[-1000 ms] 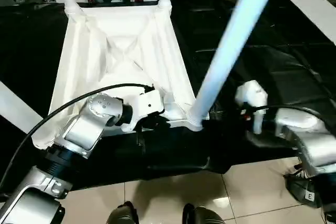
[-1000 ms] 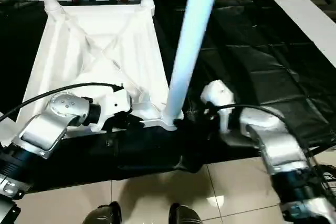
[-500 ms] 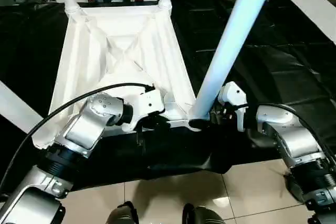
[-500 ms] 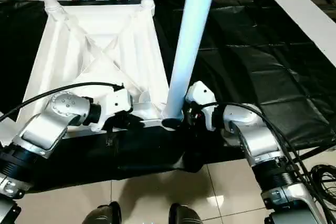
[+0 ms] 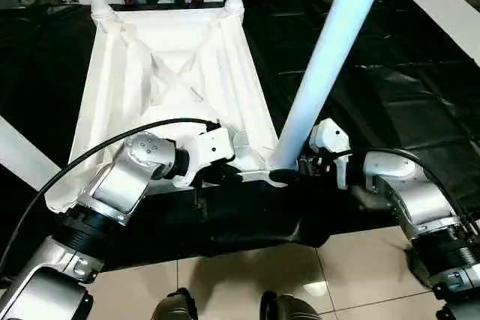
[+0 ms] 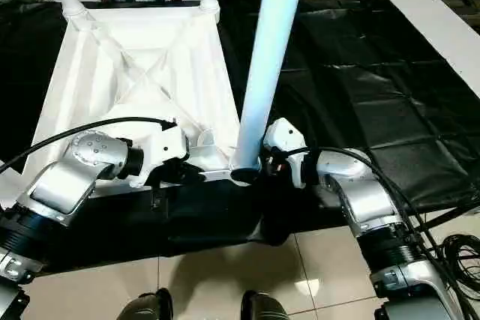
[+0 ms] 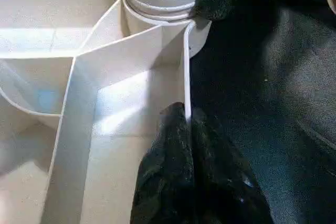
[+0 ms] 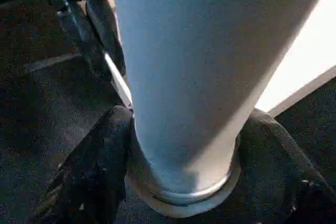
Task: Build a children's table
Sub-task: Rotate leg to tighten
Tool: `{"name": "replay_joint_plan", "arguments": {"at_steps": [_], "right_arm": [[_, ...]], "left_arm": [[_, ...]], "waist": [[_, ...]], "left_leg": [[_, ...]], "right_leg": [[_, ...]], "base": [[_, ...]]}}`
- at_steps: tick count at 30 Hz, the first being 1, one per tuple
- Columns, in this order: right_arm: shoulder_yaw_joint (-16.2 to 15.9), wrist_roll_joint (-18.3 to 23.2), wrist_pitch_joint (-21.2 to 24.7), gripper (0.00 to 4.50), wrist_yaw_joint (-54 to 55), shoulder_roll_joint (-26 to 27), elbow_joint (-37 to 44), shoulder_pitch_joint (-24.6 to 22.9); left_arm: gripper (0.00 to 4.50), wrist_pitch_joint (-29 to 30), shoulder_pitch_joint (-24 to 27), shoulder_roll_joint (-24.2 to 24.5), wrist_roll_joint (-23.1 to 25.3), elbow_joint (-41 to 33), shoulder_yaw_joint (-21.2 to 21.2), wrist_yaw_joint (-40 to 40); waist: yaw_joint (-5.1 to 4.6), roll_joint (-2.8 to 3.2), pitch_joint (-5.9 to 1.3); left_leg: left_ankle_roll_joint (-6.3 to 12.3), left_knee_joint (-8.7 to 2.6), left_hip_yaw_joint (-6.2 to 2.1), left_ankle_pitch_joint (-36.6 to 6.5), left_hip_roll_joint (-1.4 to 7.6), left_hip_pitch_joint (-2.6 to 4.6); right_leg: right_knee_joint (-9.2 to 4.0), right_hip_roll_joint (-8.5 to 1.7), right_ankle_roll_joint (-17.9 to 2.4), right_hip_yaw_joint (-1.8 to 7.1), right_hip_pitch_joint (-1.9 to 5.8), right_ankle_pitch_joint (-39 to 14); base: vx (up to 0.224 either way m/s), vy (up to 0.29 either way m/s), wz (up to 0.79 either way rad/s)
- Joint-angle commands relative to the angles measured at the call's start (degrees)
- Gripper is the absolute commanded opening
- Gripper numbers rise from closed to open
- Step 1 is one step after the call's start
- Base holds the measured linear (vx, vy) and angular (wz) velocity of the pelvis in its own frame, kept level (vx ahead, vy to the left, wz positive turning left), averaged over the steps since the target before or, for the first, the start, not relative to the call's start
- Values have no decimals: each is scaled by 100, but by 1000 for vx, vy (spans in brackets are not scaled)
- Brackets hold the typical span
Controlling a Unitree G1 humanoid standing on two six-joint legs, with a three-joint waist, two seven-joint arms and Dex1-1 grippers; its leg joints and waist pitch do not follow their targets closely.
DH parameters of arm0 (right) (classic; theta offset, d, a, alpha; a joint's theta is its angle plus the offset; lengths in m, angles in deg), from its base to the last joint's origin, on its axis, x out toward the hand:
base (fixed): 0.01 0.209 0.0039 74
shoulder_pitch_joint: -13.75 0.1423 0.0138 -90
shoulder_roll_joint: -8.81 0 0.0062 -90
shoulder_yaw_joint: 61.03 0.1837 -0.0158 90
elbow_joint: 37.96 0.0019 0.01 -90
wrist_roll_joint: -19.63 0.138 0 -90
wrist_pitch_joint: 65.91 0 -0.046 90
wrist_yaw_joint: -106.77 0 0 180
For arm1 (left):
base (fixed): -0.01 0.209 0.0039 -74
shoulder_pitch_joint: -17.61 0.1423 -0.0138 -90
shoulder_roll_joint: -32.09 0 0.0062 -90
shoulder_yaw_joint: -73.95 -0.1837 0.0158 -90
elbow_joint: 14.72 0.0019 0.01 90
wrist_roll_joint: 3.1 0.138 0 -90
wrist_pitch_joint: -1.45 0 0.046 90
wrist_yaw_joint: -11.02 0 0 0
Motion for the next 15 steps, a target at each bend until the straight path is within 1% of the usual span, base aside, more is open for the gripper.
{"name": "replay_joint_plan", "arguments": {"at_steps": [1,2,3,4,5,6,7,8,10,11,12,13,14,15], "right_arm": [[186,8,92,268,433,132,-72,-18],[228,-10,103,268,578,188,-93,-25],[318,5,228,267,874,332,-78,-80],[410,10,333,267,1235,520,-33,-169],[432,11,360,267,1324,569,-20,-193],[505,15,466,267,1629,735,15,-249],[614,-56,575,267,2243,1055,56,-326],[658,-119,604,267,2553,1201,64,-354],[830,-253,829,266,3444,1618,-1,-369],[891,-265,816,266,3671,1747,-53,-353],[1002,-282,768,266,4057,1956,-151,-317],[1098,-264,730,266,4364,2134,-265,-273],[1136,-266,693,266,4580,2279,-347,-240],[1136,-266,693,266,4580,2279,-347,-240]], "left_arm": [[0,174,92,-186,47,244,-258,104],[0,208,69,-253,47,305,-221,200],[0,242,-7,-430,97,485,-159,482],[0,290,-102,-665,128,714,-81,804],[0,301,-126,-725,135,772,-62,883],[0,296,-193,-874,168,935,-30,1091],[0,247,-316,-1109,245,1247,4,1446],[0,202,-372,-1202,289,1390,8,1599],[0,47,-556,-1477,361,1819,97,2095],[0,17,-602,-1531,384,1918,89,2161],[0,-46,-671,-1610,438,2068,58,2269],[0,-101,-732,-1698,482,2208,51,2412],[0,-145,-769,-1777,503,2317,18,2447],[0,-145,-769,-1777,503,2317,18,2447]], "waist": [[-30,-36,-391],[-32,-36,-384],[-40,-44,-375],[-29,-51,-364],[-36,-56,-363],[-41,-47,-364],[-32,-41,-358],[-30,-51,-354],[-37,-53,-360],[-32,-38,-352],[-30,-20,-353],[-32,-19,-351],[-36,-20,-348],[-36,-18,-345]], "left_leg": [[609,-270,-57,-579,202,126],[571,-274,-59,-637,204,128],[475,-281,-63,-793,202,123],[328,-289,-69,-1000,199,156],[301,-294,-70,-1017,190,139],[273,-301,-78,-1021,192,129],[220,-306,-75,-1085,189,147],[169,-312,-81,-1171,179,154],[110,-327,-89,-1191,173,153],[64,-340,-105,-1321,167,158],[60,-342,-104,-1353,164,158],[29,-355,-107,-1438,170,168],[-5,-366,-118,-1508,165,167],[-16,-372,-120,-1560,166,171]], "right_leg": [[-306,-383,-1557,270,292,-453],[-316,-384,-1543,270,284,-560],[-347,-386,-1499,271,277,-837],[-404,-396,-1372,277,252,-1284],[-406,-388,-1330,275,257,-1363],[-410,-399,-1295,277,253,-1432],[-445,-396,-1217,281,226,-1577],[-470,-399,-1136,277,210,-1759],[-476,-396,-1061,277,209,-1846],[-503,-404,-941,274,196,-2067],[-515,-408,-910,280,191,-2107],[-537,-413,-854,284,165,-2226],[-542,-414,-816,277,162,-2311],[-552,-411,-793,276,154,-2362]], "base": [[0,0,0],[0,0,0],[0,0,0],[0,0,0],[0,0,0],[0,0,0],[0,0,0],[0,0,0],[0,0,0],[0,0,0],[0,0,0],[0,0,0],[0,0,0],[0,0,0]]}}
